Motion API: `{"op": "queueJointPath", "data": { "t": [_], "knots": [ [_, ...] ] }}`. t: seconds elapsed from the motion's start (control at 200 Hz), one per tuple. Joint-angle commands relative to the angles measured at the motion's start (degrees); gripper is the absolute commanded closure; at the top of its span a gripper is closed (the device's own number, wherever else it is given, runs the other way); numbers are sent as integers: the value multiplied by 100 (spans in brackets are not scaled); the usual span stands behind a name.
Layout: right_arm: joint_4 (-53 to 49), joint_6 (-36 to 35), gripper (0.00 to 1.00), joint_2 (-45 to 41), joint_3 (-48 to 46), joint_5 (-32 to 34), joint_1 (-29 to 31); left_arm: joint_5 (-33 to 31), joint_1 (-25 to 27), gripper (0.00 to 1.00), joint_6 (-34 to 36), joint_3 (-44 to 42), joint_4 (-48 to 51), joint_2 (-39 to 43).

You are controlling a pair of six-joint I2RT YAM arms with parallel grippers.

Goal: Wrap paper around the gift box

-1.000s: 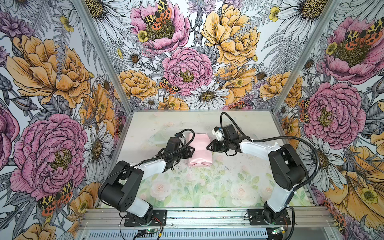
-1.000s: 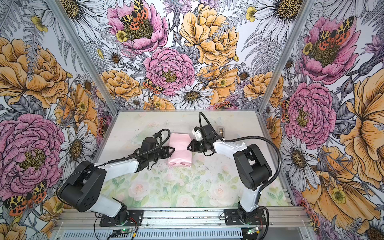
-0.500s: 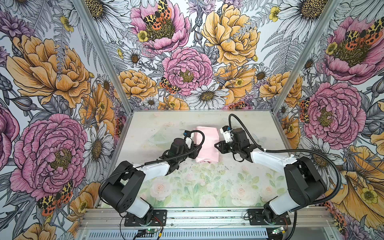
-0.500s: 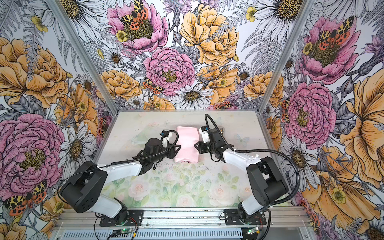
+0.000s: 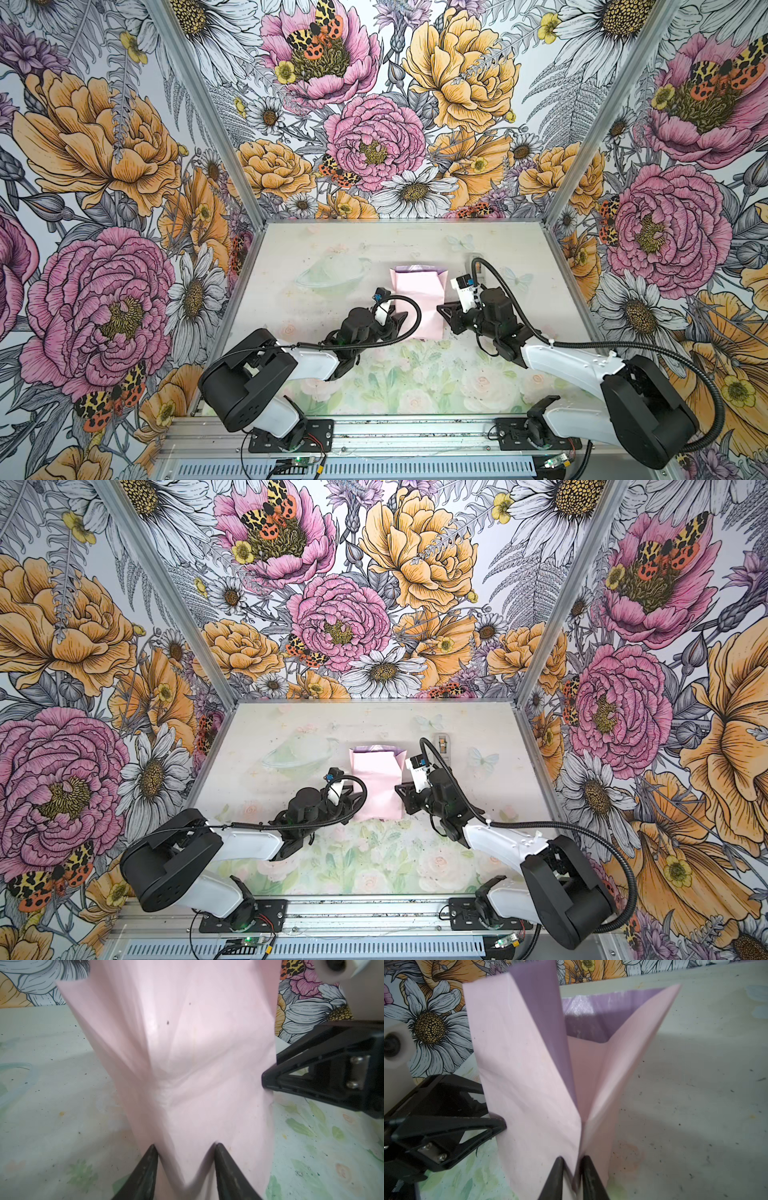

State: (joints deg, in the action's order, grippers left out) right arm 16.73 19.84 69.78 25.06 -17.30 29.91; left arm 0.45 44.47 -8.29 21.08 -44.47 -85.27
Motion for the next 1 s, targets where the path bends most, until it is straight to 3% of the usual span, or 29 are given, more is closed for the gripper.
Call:
{"op": "queueJointPath", "data": {
  "t": [0.0,0.075,0.26,0.485,0.625,0.856,0.996],
  "knots": [
    [403,-26,81,-466,-360,57,255,-155,268,53,267,-214,-699,14],
    [381,79,78,-729,-641,149,308,-272,360,51,205,-340,-758,1],
    [230,315,60,-1671,-1234,519,331,-690,476,43,-231,-840,-891,421],
    [-57,193,46,-2715,-1470,487,322,-911,541,32,-356,-966,161,1452],
    [55,-120,37,-2618,-1410,252,327,-821,515,29,-211,-879,508,1706],
    [340,-236,37,-1877,-1055,79,318,-667,493,28,-273,-611,518,1426],
    [228,-182,36,-1794,-805,-61,322,-565,472,28,-482,-375,878,1684]
  ]
}}
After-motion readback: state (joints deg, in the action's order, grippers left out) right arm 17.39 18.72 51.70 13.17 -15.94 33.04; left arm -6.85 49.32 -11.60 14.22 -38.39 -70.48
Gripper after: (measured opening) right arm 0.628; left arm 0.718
